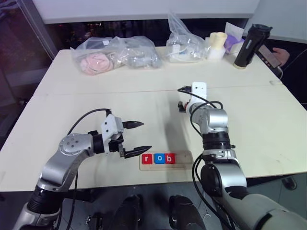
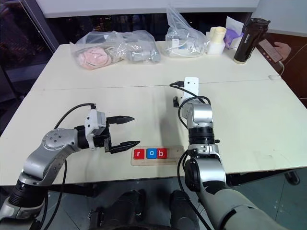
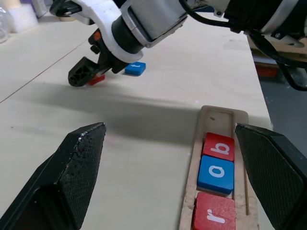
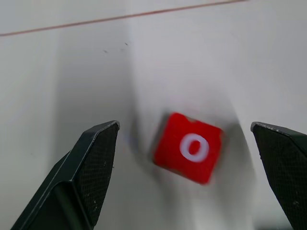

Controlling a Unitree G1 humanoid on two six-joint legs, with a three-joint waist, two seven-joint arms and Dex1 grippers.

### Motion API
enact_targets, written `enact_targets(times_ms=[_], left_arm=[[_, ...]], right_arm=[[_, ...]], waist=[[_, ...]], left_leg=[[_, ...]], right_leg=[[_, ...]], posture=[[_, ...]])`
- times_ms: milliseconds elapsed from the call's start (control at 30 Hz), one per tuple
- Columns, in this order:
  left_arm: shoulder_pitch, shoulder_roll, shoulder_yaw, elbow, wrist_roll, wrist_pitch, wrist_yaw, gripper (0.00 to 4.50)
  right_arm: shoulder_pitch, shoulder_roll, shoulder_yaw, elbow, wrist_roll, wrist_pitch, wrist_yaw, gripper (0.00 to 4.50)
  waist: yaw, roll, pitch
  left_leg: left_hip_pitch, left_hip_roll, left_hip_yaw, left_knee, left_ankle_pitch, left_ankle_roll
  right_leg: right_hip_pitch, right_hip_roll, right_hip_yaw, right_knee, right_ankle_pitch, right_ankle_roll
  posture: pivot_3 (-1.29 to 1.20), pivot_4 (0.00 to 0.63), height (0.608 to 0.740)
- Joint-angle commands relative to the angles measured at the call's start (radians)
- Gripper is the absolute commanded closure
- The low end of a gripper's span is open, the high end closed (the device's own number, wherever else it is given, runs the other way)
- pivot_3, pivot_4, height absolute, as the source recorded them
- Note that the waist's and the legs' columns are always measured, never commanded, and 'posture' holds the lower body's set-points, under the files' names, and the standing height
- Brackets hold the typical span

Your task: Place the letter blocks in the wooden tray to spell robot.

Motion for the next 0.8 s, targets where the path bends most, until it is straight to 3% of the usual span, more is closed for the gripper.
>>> enact_targets(times_ms=[33, 333, 433, 600, 800], left_arm=[[0.005, -0.001, -0.002, -0.045, -0.005, -0.005, 0.008, 0.0], [0.004, -0.003, 0.0, -0.046, -0.002, -0.003, 0.014, 0.0], [0.004, -0.003, 0.0, -0.046, -0.002, -0.003, 0.017, 0.0], [0.001, -0.004, -0.001, -0.044, -0.002, -0.003, 0.017, 0.0], [-0.005, -0.01, -0.008, -0.038, -0.001, -0.003, 0.015, 0.0]], right_arm=[[-0.04, 0.003, -0.024, 0.048, 0.025, -0.03, -0.039, 0.04], [-0.047, -0.002, -0.062, 0.114, 0.068, -0.023, -0.106, 0.04], [-0.044, 0.004, -0.065, 0.106, 0.081, -0.014, -0.123, 0.93], [-0.03, 0.004, -0.043, 0.063, 0.076, 0.015, -0.127, 3.34], [0.012, -0.054, 0.1, -0.113, 0.028, 0.104, -0.038, 3.32]], waist=[[0.001, 0.0, 0.0], [0.001, 0.0, 0.0], [0.002, 0.0, 0.0], [-0.004, 0.0, 0.0], [-0.002, 0.0, 0.0]], left_leg=[[0.0, 0.0, 0.0, 0.0, 0.0, 0.0], [0.001, 0.0, 0.0, 0.0, 0.0, 0.0], [0.001, 0.0, 0.0, 0.0, 0.0, 0.0], [0.001, 0.001, 0.0, 0.0, 0.0, 0.0], [0.001, 0.002, 0.0, -0.001, 0.0, 0.0]], right_leg=[[0.0, 0.0, 0.0, 0.0, 0.0, 0.0], [0.001, 0.0, 0.0, 0.0, 0.0, 0.0], [0.001, 0.0, 0.0, 0.0, 0.0, 0.0], [0.001, 0.001, 0.0, 0.0, 0.0, 0.0], [0.001, 0.002, 0.001, 0.0, 0.0, -0.001]], posture=[[0.0, 0.15, 0.738], [0.0, 0.15, 0.738], [0.0, 0.15, 0.738], [0.0, 0.15, 0.738], [0.0, 0.15, 0.738]])
